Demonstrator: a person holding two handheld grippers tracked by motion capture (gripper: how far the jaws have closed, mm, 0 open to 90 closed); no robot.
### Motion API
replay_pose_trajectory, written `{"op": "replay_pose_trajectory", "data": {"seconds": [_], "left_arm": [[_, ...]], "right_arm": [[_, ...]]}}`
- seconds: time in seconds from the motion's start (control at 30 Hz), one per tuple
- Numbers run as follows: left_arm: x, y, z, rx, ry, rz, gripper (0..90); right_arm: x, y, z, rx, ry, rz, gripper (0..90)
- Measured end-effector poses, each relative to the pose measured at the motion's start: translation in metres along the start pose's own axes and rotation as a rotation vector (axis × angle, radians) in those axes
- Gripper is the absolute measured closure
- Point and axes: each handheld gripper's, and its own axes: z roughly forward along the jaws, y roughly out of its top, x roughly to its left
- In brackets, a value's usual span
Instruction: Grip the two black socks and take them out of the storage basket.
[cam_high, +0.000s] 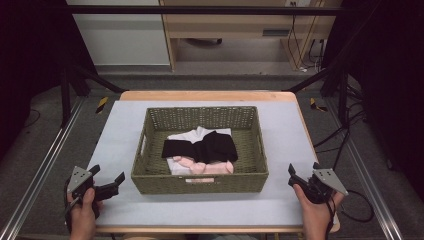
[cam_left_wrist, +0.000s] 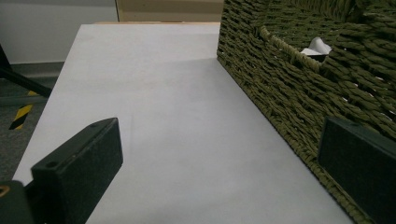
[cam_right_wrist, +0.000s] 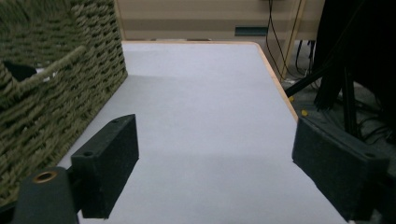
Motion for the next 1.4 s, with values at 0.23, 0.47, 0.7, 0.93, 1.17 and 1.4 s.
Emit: {"op": "replay_pose_trajectory", "data": {"seconds": [0.23,0.47,0.7,0.93,1.17,1.4], "left_arm": [[-0.001,0.0,-0.001,-0.009,0.006,0.02,0.4],[-0.002,-0.001,-0.001,-0.011,0.004,0.027,0.6],[-0.002,-0.001,-0.001,-0.011,0.004,0.022,0.5],[-0.001,-0.001,-0.002,-0.013,0.002,0.011,0.4],[0.0,-0.001,-0.002,-0.017,0.001,0.007,0.4],[0.0,0.0,-0.001,-0.009,0.0,0.004,0.4]], "right_arm": [[0.011,0.031,-0.01,-0.059,0.019,0.089,21.6],[0.037,0.072,-0.01,-0.096,0.066,0.107,24.2],[0.081,0.111,0.0,-0.099,0.146,0.067,26.6],[0.133,0.138,0.021,-0.089,0.198,0.014,27.9],[0.173,0.149,0.044,-0.087,0.231,-0.015,32.6],[0.193,0.139,0.073,-0.018,0.241,0.011,41.1]]}}
